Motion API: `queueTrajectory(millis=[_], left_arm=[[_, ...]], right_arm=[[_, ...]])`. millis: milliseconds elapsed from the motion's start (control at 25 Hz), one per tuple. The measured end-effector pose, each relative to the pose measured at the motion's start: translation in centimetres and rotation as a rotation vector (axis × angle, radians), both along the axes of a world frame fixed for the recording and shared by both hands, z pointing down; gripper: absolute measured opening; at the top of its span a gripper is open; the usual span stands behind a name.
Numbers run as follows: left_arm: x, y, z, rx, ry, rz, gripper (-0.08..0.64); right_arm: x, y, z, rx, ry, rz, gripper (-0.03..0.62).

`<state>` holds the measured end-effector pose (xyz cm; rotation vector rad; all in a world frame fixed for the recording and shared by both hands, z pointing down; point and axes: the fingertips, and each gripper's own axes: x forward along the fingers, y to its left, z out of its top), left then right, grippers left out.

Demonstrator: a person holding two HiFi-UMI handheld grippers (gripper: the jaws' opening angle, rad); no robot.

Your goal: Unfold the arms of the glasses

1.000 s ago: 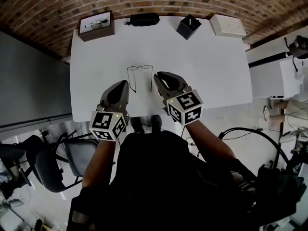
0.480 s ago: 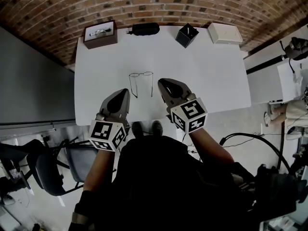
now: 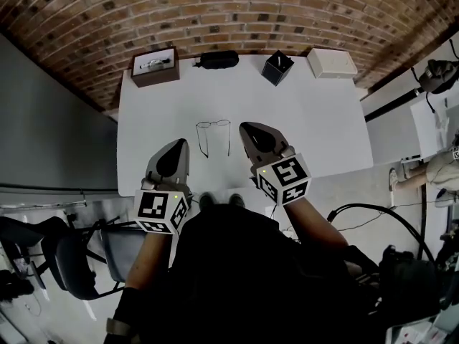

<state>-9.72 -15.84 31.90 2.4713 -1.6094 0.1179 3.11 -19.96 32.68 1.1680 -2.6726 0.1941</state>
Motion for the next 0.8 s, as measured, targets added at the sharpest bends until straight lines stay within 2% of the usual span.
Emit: queueTrajectory(millis=[280, 600, 800], left_arm=[[-1.2, -0.5, -1.8, 0.045, -0.021, -0.024, 0.011], [-2.1, 0.3, -1.0, 0.017, 0.012, -0.045, 0.011], [-2.3, -0.1, -1.5, 0.028, 0.016, -0.044, 0.011]], right_arm=[[-0.1, 0.3, -0.7, 0.002, 0.005, -0.011, 0.009], [-0.7, 0.6, -1.1, 0.004, 0.002, -0.019, 0.009], [-1.1, 0.5, -1.4, 0.004, -0.008, -0.019, 0.009]])
